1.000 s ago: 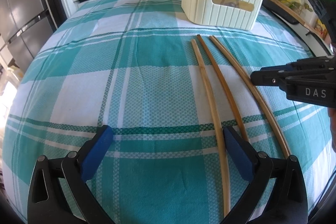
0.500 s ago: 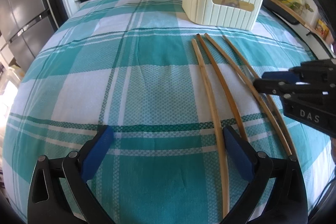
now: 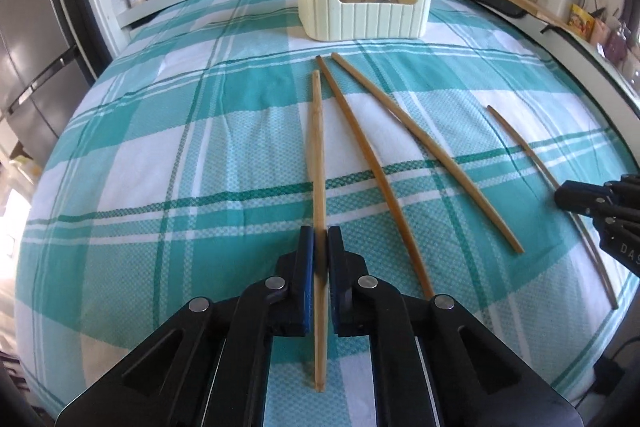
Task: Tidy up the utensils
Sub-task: 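Grasp a wooden chopstick with right tool while left tool grasps another chopstick, then lift both chopsticks over the cream holder and drop them in with both tools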
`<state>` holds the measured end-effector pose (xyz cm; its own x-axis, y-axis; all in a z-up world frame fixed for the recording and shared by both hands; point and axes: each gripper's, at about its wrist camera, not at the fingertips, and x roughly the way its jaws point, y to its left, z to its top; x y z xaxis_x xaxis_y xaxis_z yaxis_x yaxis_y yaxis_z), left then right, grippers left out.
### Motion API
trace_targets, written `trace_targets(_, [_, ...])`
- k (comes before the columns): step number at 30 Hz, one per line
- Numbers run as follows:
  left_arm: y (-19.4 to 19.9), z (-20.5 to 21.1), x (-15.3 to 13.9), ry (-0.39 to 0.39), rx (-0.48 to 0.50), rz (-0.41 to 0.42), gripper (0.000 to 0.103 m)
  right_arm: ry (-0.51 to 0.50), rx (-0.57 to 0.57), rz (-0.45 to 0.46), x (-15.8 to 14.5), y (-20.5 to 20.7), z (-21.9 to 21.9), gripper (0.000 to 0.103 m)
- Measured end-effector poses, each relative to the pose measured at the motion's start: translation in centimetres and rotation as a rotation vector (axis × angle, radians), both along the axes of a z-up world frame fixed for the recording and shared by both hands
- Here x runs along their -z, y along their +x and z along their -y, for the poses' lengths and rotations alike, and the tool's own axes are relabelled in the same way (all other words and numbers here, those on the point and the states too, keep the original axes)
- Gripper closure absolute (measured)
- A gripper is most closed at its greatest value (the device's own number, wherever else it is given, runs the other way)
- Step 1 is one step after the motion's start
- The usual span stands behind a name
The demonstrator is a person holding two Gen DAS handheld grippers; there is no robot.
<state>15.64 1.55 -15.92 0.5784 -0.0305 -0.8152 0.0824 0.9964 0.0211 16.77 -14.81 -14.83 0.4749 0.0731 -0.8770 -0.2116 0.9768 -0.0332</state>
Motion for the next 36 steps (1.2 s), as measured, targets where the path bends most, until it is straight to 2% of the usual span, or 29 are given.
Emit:
trace_targets(3, [-0.7, 0.3, -0.2, -0.018, 0.022, -0.027, 0.097, 0.033, 0.014, -0.007, 0.0, 0.1, 0.2, 0.096])
trace_targets(5, [-0.9, 0.2, -0.3, -0.013, 0.031, -0.038, 0.091, 0.048, 0.011, -0.015, -0.1, 0.5, 0.1, 0.088])
trace_targets(6, [-0.8, 0.0, -0.4, -0.014, 0.031, -0.044, 0.077, 0.058, 0.009, -0.017, -0.3, 0.6, 0.2, 0.068])
trace_targets(7, [-0.7, -0.3, -0.5, -0.017, 0.031, -0.048, 0.067, 0.070, 0.001, -0.015, -0.5, 0.6, 0.2, 0.050])
trace_targets(8, [-0.5, -0.6, -0.6, -0.021, 0.034, -0.050, 0.050, 0.076, -0.015, -0.020, -0.6, 0.6, 0.2, 0.048])
trace_targets(9, [-0.2, -0.9, -0.6, -0.023, 0.038, -0.053, 0.044, 0.068, -0.036, -0.033, -0.7, 0.6, 0.1, 0.048])
trace_targets(13, [2.0, -1.5, -0.3, -0.042, 0.068, -0.089, 0.044, 0.024, -0.112, -0.076, -0.8, 1.0, -0.5, 0.049])
trace_targets(15, [3.5, -1.3, 0.0, -0.027, 0.089, -0.097, 0.045, 0.015, -0.140, -0.104, -0.5, 1.7, -0.6, 0.050])
trace_targets(16, [4.3, -1.0, -0.1, -0.010, 0.106, -0.095, 0.046, 0.008, -0.152, -0.117, -0.3, 2.2, -0.8, 0.060])
trace_targets(18, [6.3, -0.7, -0.2, -0.012, 0.128, -0.101, 0.057, 0.013, -0.167, -0.126, 0.0, 3.4, -0.8, 0.076])
trace_targets(19, [7.3, -0.6, -0.2, -0.019, 0.136, -0.110, 0.059, 0.016, -0.168, -0.125, 0.0, 4.1, -0.8, 0.077])
trace_targets(23, [11.0, -0.3, -0.2, -0.049, 0.163, -0.155, 0.076, 0.035, -0.180, -0.141, 0.1, 7.2, -1.5, 0.080])
trace_targets(24, [11.7, -0.2, -0.3, -0.057, 0.168, -0.159, 0.081, 0.029, -0.184, -0.143, 0.1, 7.9, -1.8, 0.083])
trace_targets(25, [12.3, -0.2, -0.3, -0.064, 0.173, -0.163, 0.086, 0.021, -0.189, -0.143, 0.1, 8.5, -2.1, 0.091])
trace_targets(26, [12.7, -0.2, -0.2, -0.074, 0.176, -0.168, 0.095, 0.021, -0.192, -0.143, 0.1, 9.1, -2.2, 0.096])
trace_targets(28, [13.6, -0.7, -0.2, -0.118, 0.163, -0.169, 0.098, 0.058, -0.186, -0.153, 0.0, 10.0, -2.1, 0.097])
trace_targets(31, [13.8, -1.8, -1.4, -0.162, 0.123, -0.124, 0.099, 0.142, -0.145, -0.131, -1.0, 11.0, -1.3, 0.097])
trace_targets(36, [12.5, -4.0, -6.4, -0.239, 0.073, 0.011, 0.099, 0.253, -0.128, 0.025, -6.0, 10.2, -0.2, 0.097])
